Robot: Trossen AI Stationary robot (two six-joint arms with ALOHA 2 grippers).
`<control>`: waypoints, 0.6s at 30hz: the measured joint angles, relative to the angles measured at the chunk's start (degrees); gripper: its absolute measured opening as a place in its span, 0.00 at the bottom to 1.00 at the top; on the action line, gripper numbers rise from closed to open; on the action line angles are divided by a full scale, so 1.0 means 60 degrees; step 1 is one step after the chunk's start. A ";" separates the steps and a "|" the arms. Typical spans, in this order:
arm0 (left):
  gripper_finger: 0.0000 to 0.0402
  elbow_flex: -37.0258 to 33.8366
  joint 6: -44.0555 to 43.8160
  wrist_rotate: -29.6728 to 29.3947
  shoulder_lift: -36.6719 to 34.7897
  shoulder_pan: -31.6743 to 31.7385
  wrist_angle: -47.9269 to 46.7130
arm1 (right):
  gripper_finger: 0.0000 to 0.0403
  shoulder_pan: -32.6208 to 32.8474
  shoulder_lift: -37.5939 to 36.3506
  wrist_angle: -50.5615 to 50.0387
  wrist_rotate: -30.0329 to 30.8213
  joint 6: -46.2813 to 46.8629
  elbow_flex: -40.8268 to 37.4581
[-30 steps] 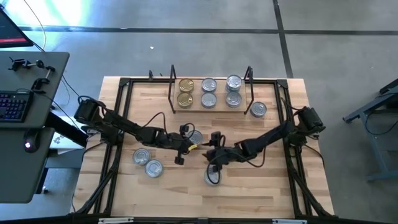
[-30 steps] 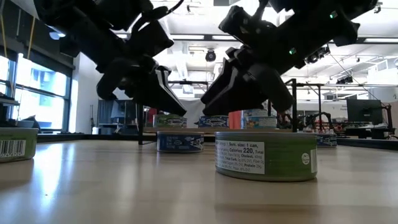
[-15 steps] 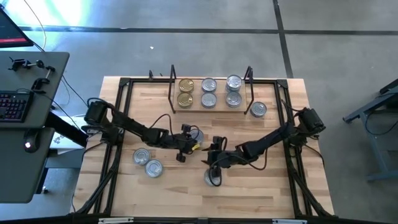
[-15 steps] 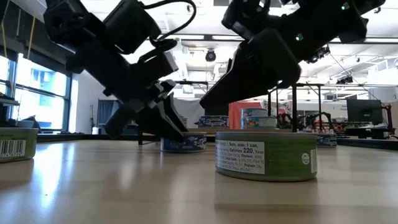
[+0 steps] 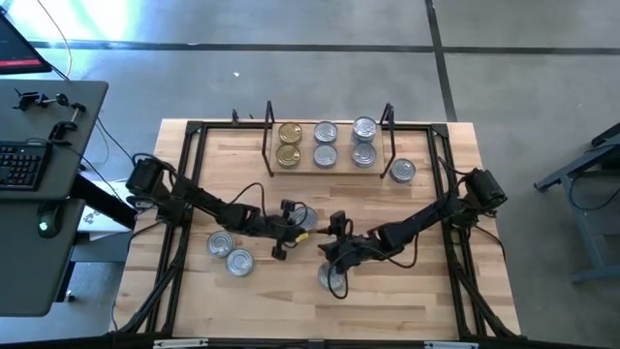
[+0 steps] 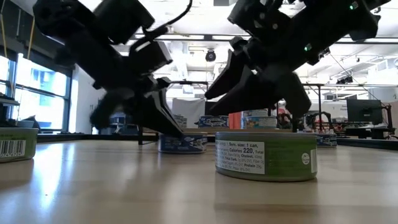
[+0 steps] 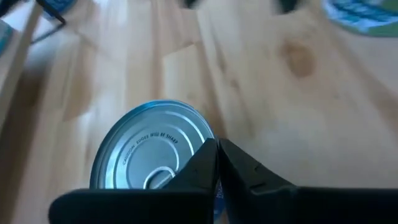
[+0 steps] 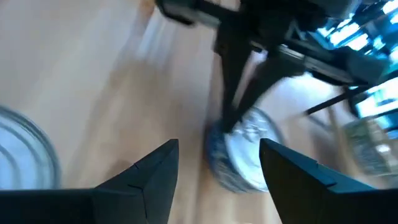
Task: Stack canned seafood by type on shelf
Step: Stack the blue tuna can on top of the blue tuna can on the shelf
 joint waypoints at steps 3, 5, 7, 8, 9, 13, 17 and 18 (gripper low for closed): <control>0.01 -0.0029 -0.0357 0.0072 -0.0362 -0.0146 -0.0309 | 0.54 -0.0135 0.0000 -0.0008 0.0204 -0.0571 0.0000; 0.00 -0.0029 -0.0570 0.0069 -0.0636 -0.0207 -0.0324 | 0.54 -0.0292 0.0000 -0.0005 0.0192 -0.0647 0.0000; 0.00 -0.0033 -0.0741 0.0066 -0.0845 -0.0229 -0.0262 | 0.54 -0.0431 0.0063 0.0064 -0.0055 -0.0751 0.0000; 0.00 -0.0037 -0.0831 0.0057 -0.0925 -0.0228 -0.0268 | 0.54 -0.0490 0.0129 0.0138 -0.0263 -0.0939 0.0000; 0.00 -0.0044 -0.0915 0.0035 -0.0992 -0.0225 -0.0274 | 0.54 -0.0537 0.0238 0.0222 -0.0492 -0.1137 0.0004; 0.00 -0.0047 -0.1215 0.0043 -0.1167 -0.0211 -0.0202 | 0.54 -0.0608 0.0783 0.0639 -0.0495 -0.1809 0.0004; 0.00 -0.0044 -0.1296 0.0299 -0.1198 -0.0209 -0.0159 | 0.54 -0.0608 0.1366 0.1322 0.0608 -0.2267 0.0000; 0.00 -0.0044 -0.1321 0.0329 -0.1199 -0.0204 -0.0150 | 0.54 -0.0612 0.1443 0.1491 0.0638 -0.2280 0.0000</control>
